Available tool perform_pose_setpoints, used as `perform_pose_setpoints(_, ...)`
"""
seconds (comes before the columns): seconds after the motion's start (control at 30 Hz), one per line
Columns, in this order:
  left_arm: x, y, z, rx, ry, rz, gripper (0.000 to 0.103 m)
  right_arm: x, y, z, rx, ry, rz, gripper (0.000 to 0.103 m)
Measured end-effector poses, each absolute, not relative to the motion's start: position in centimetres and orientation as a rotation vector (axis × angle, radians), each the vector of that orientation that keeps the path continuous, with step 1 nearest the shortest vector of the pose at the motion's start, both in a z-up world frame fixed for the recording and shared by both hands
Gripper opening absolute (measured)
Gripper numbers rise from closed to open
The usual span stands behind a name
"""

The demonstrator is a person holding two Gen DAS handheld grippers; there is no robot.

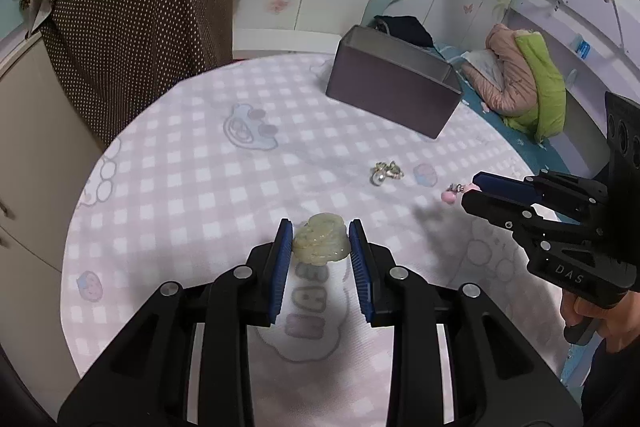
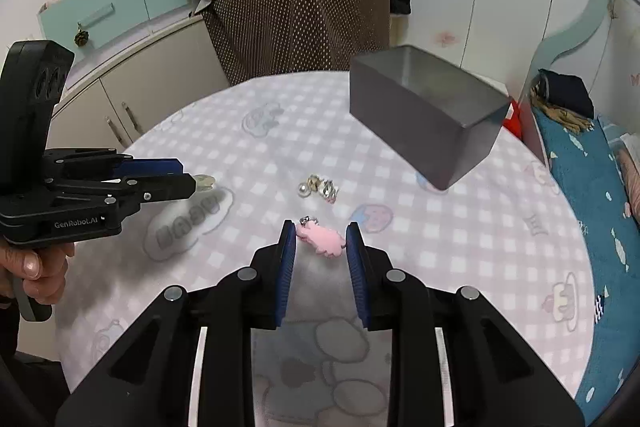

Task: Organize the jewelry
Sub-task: 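Carry the jade pendant and pink earring into the grey box and open both grippers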

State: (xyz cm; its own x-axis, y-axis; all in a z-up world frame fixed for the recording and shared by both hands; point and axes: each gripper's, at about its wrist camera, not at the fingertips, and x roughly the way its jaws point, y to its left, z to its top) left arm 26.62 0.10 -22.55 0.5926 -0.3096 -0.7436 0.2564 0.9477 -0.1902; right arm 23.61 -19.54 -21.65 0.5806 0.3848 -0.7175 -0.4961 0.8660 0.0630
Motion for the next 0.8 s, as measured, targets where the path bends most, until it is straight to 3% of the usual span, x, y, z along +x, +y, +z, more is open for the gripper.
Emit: perform_pose_setpoints(0.8,29.8,-1.6,-12.3,-0.035,0.635,-0.397,0.029,25.4,-20.5,-13.5,-0.207,0.613,0.485,0.024)
